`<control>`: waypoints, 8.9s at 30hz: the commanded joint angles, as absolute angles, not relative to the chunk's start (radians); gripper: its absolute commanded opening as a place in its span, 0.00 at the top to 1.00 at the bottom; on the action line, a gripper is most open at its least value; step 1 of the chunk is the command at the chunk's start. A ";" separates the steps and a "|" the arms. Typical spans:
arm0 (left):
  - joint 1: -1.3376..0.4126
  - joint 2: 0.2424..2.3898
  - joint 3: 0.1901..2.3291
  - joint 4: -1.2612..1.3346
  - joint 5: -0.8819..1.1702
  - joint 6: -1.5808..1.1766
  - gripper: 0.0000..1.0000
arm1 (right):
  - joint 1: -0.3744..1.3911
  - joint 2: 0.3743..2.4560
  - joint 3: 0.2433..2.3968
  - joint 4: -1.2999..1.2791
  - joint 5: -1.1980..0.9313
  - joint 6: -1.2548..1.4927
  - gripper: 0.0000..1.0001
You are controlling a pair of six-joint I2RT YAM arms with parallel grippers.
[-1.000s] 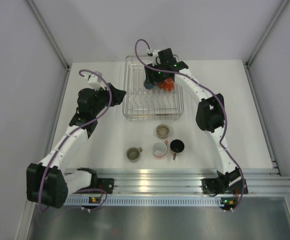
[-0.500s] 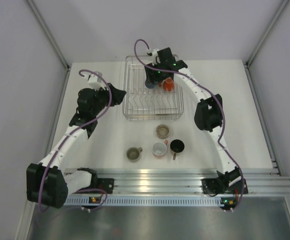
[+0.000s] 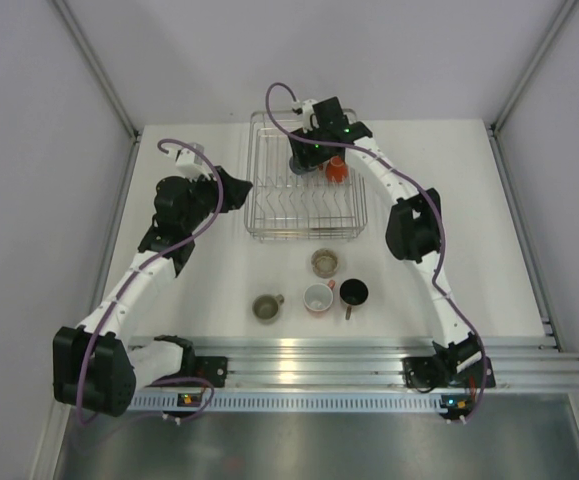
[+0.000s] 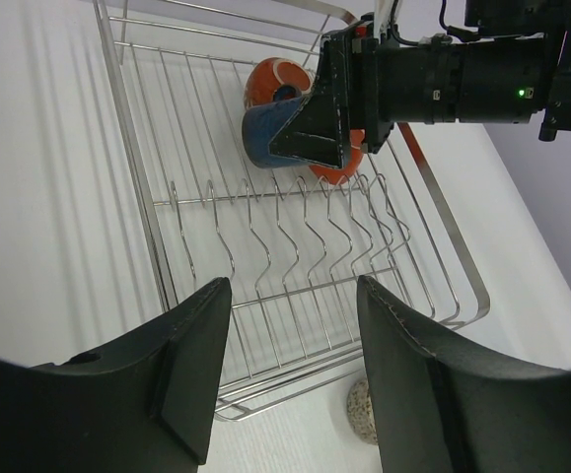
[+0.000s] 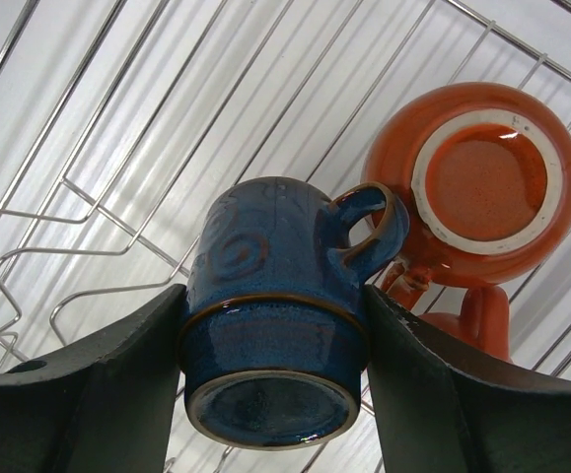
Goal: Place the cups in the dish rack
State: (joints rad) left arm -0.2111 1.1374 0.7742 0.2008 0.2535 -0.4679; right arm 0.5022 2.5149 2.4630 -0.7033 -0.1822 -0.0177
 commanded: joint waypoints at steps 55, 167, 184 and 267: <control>-0.206 1.144 0.761 0.252 0.275 -0.471 0.40 | 0.511 2.514 2.500 -0.695 -0.158 -0.040 0.23; -1.088 1.299 0.680 -0.060 -0.278 -0.497 0.50 | 0.183 0.900 0.831 -0.186 -0.055 0.172 0.14; -1.086 1.350 0.897 -0.349 -0.425 -0.482 1.00 | 0.130 0.957 0.810 -0.153 -0.101 0.160 0.14; -0.575 1.557 0.896 1.293 0.675 -1.239 1.00 | 0.446 0.963 0.701 0.788 -0.696 0.635 0.32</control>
